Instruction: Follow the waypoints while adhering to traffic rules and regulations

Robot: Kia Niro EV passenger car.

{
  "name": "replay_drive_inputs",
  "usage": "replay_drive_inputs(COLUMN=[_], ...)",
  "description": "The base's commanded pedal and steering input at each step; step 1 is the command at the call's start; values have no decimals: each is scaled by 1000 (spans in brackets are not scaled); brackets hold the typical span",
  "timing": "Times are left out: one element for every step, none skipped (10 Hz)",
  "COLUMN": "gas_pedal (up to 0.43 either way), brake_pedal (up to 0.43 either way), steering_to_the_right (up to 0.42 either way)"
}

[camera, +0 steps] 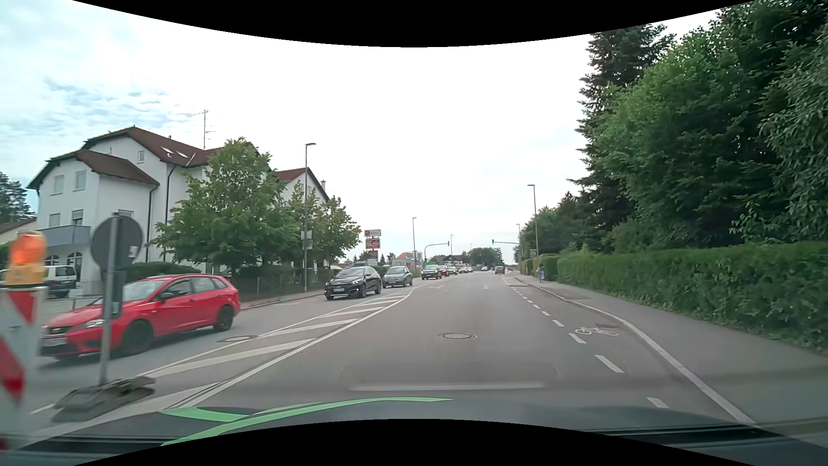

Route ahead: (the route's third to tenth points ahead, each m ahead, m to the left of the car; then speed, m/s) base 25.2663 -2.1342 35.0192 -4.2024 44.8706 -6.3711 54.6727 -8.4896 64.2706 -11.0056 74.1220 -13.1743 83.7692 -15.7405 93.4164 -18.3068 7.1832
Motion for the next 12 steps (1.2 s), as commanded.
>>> replay_drive_inputs(gas_pedal=[197, 197, 197, 197, 197, 197, 197, 197, 197, 197, 197, 197], brake_pedal=[0, 0, 0, 0, 0, 0, 0, 0, 0, 0, 0, 0], steering_to_the_right=[113, 104, 97, 90, 82, 75, 71, 69, 68, 63, 50, 40])
